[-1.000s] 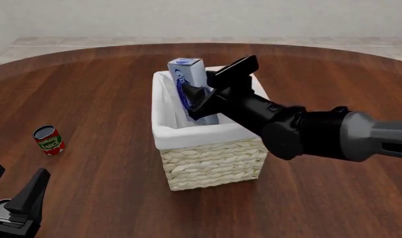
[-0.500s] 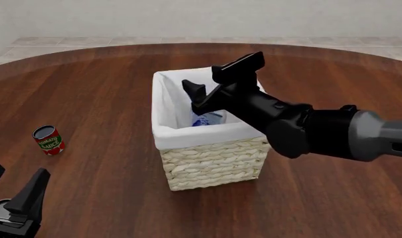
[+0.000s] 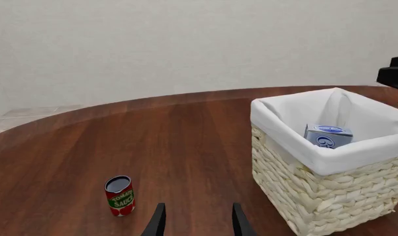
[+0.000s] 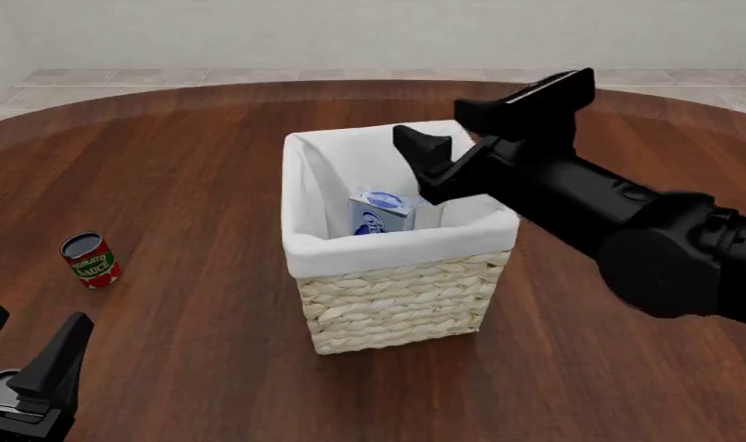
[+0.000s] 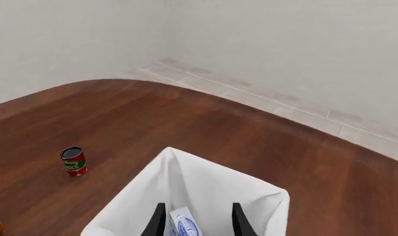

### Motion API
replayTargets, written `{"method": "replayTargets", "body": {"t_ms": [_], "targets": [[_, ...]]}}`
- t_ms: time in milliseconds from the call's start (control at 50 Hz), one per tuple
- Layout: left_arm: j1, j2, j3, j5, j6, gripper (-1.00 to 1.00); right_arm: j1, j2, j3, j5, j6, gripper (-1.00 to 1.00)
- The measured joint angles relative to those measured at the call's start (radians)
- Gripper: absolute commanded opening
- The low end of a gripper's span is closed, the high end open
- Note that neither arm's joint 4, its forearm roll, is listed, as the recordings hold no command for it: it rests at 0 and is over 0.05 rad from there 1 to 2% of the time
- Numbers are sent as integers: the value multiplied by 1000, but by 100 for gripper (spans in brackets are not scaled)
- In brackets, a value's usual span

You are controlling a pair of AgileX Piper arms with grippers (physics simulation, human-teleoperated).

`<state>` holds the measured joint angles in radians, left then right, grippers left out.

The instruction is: Pick up the cream cheese box, and put it in the basket.

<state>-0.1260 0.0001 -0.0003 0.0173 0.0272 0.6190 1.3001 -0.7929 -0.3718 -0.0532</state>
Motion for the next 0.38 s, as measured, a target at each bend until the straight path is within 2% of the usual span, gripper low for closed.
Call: {"method": "replayTargets", "body": {"t_ms": [380], "targets": [[-4,0,0,-3,0,100,-65,-421,187,253,20,100]]}}
